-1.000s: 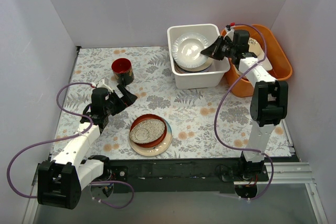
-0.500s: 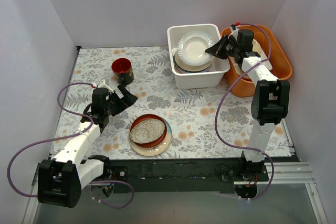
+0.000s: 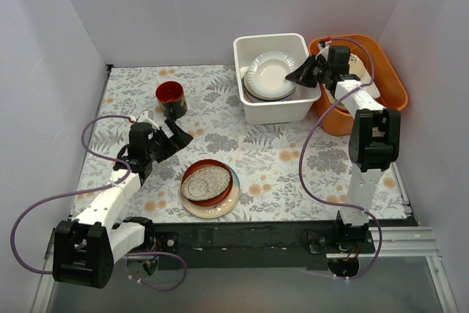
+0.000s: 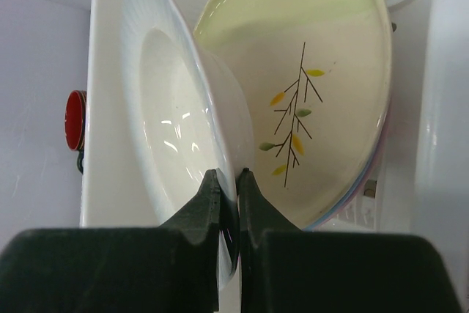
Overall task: Place the plates into the plastic bin on the countertop
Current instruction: Place the plate in the plastic bin.
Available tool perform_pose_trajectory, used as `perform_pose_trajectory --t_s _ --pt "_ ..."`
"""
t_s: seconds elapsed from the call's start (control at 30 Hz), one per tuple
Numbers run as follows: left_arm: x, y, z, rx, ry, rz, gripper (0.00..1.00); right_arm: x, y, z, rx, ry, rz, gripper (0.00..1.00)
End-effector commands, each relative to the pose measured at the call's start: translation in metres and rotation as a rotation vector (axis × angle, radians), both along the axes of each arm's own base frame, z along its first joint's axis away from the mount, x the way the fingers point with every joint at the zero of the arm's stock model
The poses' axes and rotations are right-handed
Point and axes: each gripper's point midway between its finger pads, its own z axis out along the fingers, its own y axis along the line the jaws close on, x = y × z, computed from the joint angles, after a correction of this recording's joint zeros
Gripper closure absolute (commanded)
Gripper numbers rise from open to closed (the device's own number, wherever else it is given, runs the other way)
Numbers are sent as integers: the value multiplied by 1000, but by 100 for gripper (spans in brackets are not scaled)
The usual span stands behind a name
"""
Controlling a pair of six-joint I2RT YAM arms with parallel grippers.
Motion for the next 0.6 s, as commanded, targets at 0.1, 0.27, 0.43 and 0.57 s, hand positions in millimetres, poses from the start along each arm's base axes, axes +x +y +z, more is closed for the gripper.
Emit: perform_pose_trajectory --t_s 0.1,0.27,0.43,0.57 --pt "-2 -2 -1 2 -10 -19 2 6 1 10 -16 -49 7 91" --pt "-2 -3 0 -1 -16 -19 2 6 0 -2 -34 -22 9 82" --pt "-3 -2 0 0 -18 -20 2 5 -3 -7 -52 -10 -2 77" --pt "-4 -2 2 1 -26 -20 2 5 -6 -9 -75 -7 -11 66"
